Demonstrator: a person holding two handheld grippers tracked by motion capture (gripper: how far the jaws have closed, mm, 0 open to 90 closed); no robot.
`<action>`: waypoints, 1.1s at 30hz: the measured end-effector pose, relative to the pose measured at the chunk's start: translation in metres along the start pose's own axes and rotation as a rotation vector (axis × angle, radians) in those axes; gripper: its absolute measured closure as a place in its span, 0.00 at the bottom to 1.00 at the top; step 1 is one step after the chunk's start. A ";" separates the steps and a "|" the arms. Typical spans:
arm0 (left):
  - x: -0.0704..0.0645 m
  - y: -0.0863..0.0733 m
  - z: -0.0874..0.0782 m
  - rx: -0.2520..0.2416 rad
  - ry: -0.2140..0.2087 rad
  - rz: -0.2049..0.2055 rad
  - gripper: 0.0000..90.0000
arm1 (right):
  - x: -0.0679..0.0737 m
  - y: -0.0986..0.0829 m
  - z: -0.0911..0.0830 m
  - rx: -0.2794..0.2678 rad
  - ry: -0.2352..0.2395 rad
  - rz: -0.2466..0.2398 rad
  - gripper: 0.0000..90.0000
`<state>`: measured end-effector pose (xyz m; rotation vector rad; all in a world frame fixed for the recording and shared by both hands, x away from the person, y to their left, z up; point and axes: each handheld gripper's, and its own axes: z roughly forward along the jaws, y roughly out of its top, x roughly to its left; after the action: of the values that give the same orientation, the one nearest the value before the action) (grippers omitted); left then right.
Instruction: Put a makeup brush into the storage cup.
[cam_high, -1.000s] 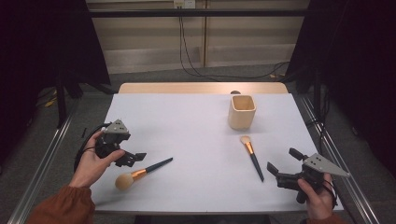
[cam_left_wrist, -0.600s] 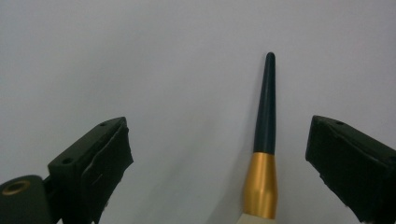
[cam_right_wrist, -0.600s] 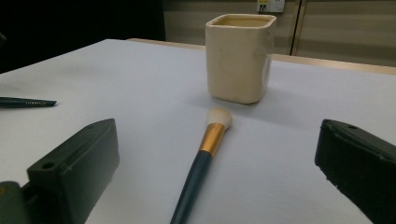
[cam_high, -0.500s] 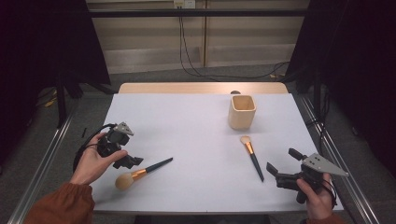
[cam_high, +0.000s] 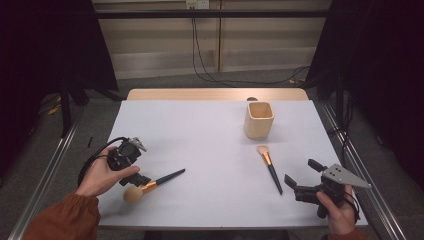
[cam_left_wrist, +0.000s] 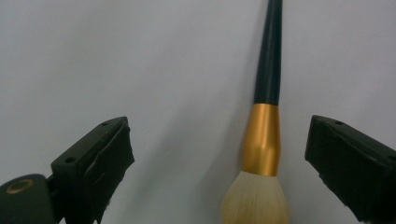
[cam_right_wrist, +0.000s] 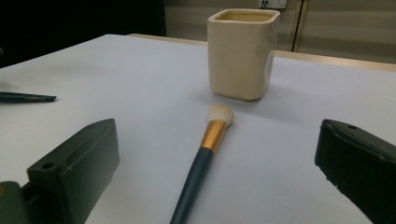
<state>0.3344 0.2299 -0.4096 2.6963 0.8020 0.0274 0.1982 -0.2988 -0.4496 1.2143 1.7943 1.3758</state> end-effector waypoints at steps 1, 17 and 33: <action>-0.001 0.001 0.002 0.018 -0.001 0.000 0.06 | 0.000 0.000 0.000 0.000 0.000 -0.002 0.00; -0.010 0.002 0.016 0.117 -0.052 0.049 0.18 | 0.000 0.000 0.000 0.002 0.001 -0.009 0.00; -0.016 0.006 0.032 0.203 -0.084 0.080 0.45 | 0.001 0.000 0.000 0.002 0.004 -0.013 0.00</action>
<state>0.3277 0.2074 -0.4372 2.8968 0.7064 -0.1558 0.1984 -0.2980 -0.4496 1.1997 1.8034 1.3708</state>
